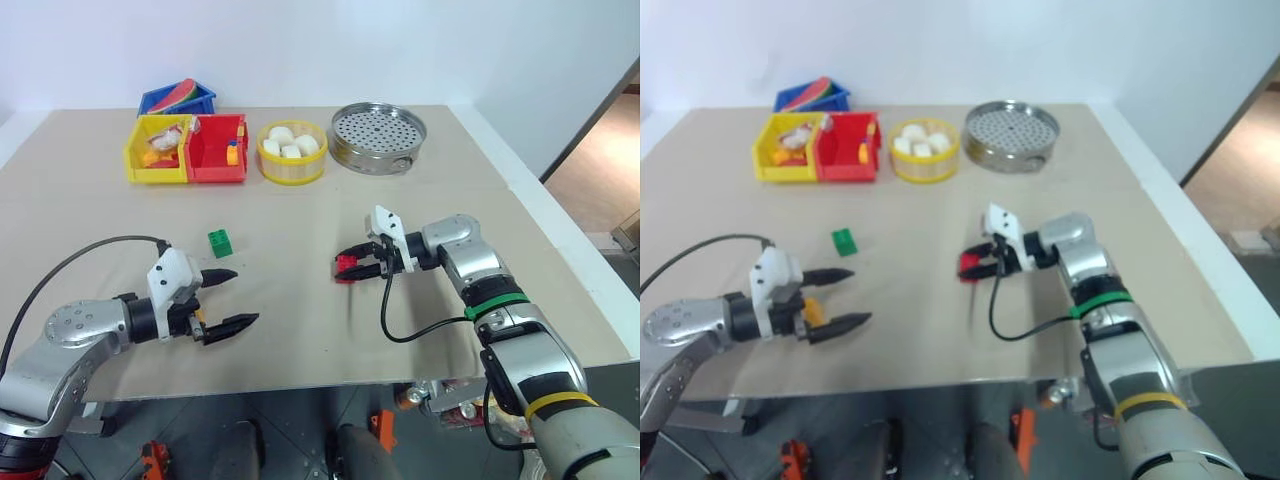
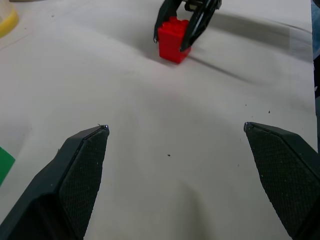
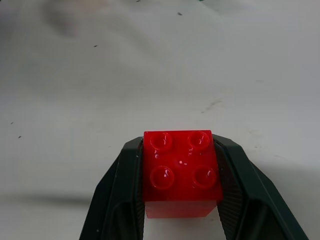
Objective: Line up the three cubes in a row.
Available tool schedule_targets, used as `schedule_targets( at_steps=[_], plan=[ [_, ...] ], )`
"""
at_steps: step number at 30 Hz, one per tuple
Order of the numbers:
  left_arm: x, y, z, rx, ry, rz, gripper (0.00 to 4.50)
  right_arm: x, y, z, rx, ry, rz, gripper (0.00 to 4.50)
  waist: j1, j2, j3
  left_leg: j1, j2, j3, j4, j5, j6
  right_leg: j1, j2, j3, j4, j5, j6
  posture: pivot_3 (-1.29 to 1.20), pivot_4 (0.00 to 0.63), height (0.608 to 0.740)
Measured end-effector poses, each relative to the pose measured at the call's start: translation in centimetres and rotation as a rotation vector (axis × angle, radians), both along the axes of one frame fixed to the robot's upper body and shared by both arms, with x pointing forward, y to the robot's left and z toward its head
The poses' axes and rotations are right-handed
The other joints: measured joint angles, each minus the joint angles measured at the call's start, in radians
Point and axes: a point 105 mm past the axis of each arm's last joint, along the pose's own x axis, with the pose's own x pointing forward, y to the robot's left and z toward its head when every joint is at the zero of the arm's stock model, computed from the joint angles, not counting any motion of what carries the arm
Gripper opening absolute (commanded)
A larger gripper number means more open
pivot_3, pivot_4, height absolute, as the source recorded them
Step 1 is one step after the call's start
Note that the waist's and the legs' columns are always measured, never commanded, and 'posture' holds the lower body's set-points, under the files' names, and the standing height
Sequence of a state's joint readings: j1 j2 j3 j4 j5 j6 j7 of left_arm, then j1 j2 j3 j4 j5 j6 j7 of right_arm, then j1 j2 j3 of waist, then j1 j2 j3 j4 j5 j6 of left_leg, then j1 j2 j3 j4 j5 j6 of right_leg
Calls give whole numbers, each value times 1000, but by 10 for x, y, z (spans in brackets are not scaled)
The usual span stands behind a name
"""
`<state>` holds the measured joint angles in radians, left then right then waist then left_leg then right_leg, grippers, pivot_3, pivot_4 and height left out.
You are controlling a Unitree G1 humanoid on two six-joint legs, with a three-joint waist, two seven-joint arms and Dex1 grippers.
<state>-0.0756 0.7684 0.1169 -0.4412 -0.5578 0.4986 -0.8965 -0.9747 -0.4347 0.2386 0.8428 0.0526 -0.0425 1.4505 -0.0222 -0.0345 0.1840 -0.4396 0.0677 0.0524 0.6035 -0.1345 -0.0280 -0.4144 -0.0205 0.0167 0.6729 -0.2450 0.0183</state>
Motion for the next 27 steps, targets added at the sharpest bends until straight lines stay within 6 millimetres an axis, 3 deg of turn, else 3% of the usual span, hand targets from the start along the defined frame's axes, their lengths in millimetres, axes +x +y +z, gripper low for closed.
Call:
schedule_targets(
  at_steps=[4,13,15,21,24,27],
  plan=[
    [0,0,-1,-6,0,14,4500,0,7,7,0,-32,42,1256,0,0,0,0,0,0,0,0,0,-1,0,0,2,0,0,0,150,740],
    [0,-1,0,0,-8,18,4500,1,5,0,-10,-6,41,1256,0,0,0,0,0,0,0,0,0,-1,0,0,3,-1,0,0,150,740],
    [0,0,0,1,-10,21,4500,1,4,-2,-17,-7,38,2305,-1,0,0,0,0,0,0,0,0,-1,0,0,3,-1,0,0,150,740],
    [3,-1,3,1,-24,30,4500,2,1,-6,-27,-1,28,4351,-1,0,0,0,0,0,0,0,0,-2,0,0,4,-1,0,0,150,740],
    [5,-1,3,-7,-27,46,4500,3,0,-2,-19,-6,28,4436,0,0,0,0,0,0,0,0,0,-2,0,0,4,-1,0,0,150,740],
    [18,3,11,-43,-54,142,4500,4,3,17,32,-58,31,4436,0,0,0,0,0,0,0,0,0,-2,0,0,5,-1,0,0,150,740]
  ],
)
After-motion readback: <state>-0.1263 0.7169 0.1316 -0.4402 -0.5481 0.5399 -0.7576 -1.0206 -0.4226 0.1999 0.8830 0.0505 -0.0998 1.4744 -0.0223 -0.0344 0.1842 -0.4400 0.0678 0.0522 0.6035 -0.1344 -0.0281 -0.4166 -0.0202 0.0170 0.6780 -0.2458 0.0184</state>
